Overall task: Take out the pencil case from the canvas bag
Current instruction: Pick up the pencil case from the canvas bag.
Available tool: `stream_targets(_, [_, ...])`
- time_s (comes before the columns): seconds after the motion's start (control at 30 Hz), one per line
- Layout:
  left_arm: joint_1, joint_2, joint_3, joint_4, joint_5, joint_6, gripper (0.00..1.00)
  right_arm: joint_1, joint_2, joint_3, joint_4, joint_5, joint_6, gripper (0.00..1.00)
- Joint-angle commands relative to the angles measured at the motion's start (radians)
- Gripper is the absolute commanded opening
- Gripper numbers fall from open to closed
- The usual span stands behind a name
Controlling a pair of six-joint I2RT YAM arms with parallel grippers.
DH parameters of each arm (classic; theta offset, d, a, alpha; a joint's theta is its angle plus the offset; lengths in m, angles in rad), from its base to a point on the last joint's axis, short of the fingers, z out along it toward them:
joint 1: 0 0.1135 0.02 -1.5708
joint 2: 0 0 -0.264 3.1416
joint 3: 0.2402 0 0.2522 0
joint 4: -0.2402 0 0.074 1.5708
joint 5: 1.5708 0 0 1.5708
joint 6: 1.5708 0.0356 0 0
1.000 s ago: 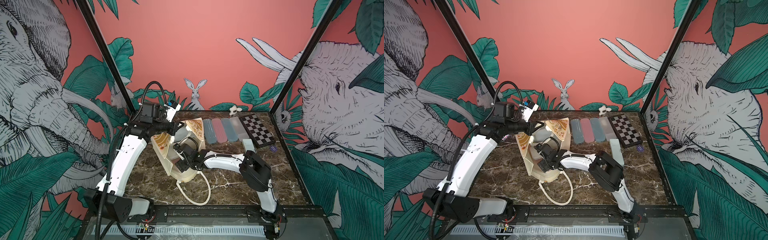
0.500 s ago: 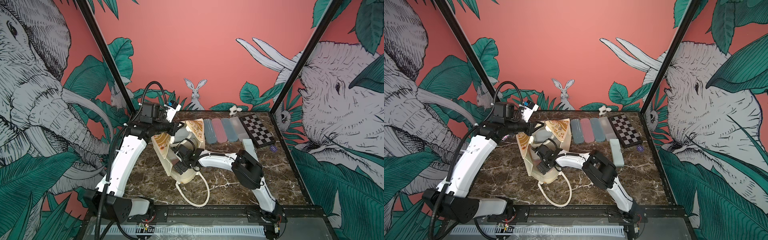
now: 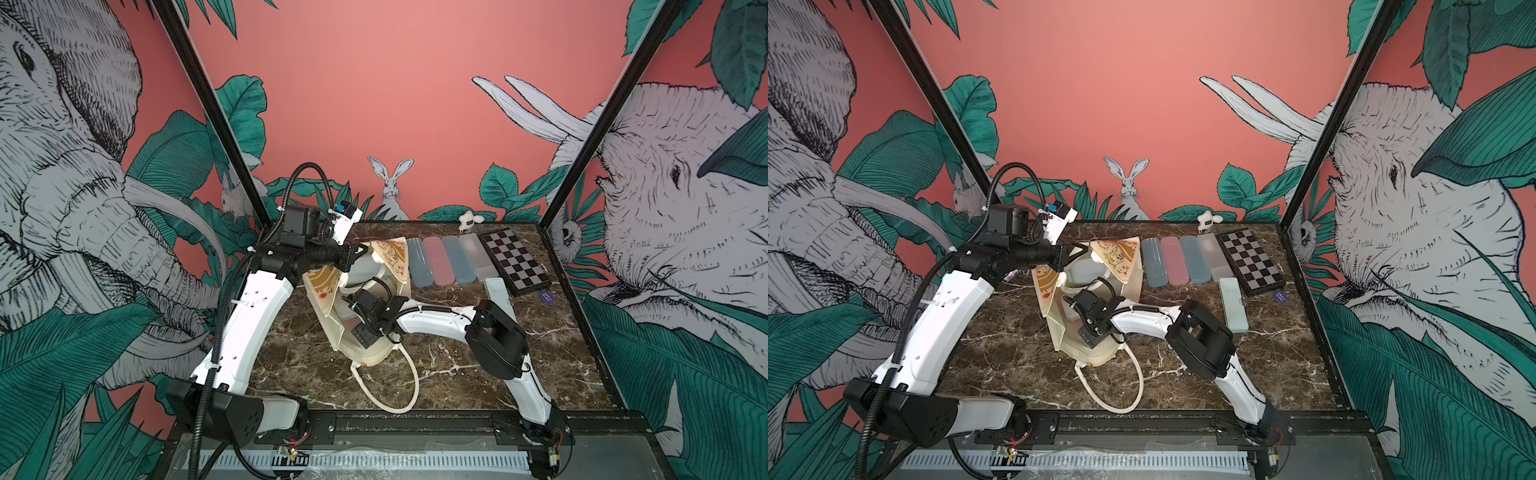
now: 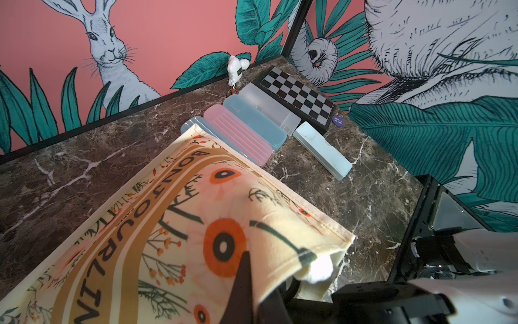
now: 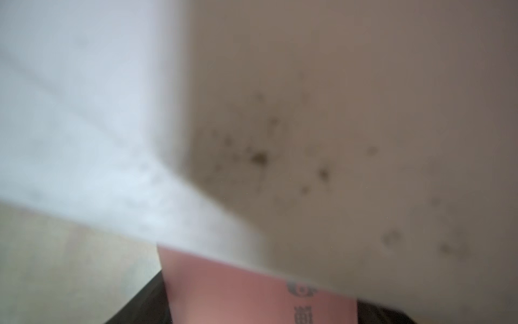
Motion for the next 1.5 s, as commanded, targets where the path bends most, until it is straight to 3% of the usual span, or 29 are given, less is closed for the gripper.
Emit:
stream_targets(0.0, [-0.008, -0.034, 0.013, 0.050, -0.016, 0.002, 0.00, -0.004, -0.091, -0.005, -0.052, -0.001, 0.032, 0.78])
stream_targets(0.5, [-0.053, 0.015, 0.038, 0.089, -0.223, -0.024, 0.00, 0.000, -0.193, -0.028, -0.178, -0.151, 0.134, 0.75])
stream_targets(0.77, [-0.057, 0.026, 0.032, 0.147, -0.411, -0.058, 0.00, 0.006, -0.293, -0.104, -0.193, -0.078, 0.138, 0.75])
stream_targets(1.1, [-0.058, 0.007, -0.002, 0.185, -0.510, -0.069, 0.00, 0.005, -0.392, -0.166, -0.232, -0.006, 0.113, 0.74])
stream_targets(1.3, [-0.055, -0.009, -0.017, 0.185, -0.670, -0.095, 0.00, 0.005, -0.521, -0.281, -0.182, -0.048, 0.037, 0.74])
stream_targets(1.47, [-0.055, -0.022, -0.031, 0.209, -0.723, -0.130, 0.00, 0.006, -0.663, -0.426, -0.134, -0.073, -0.002, 0.73])
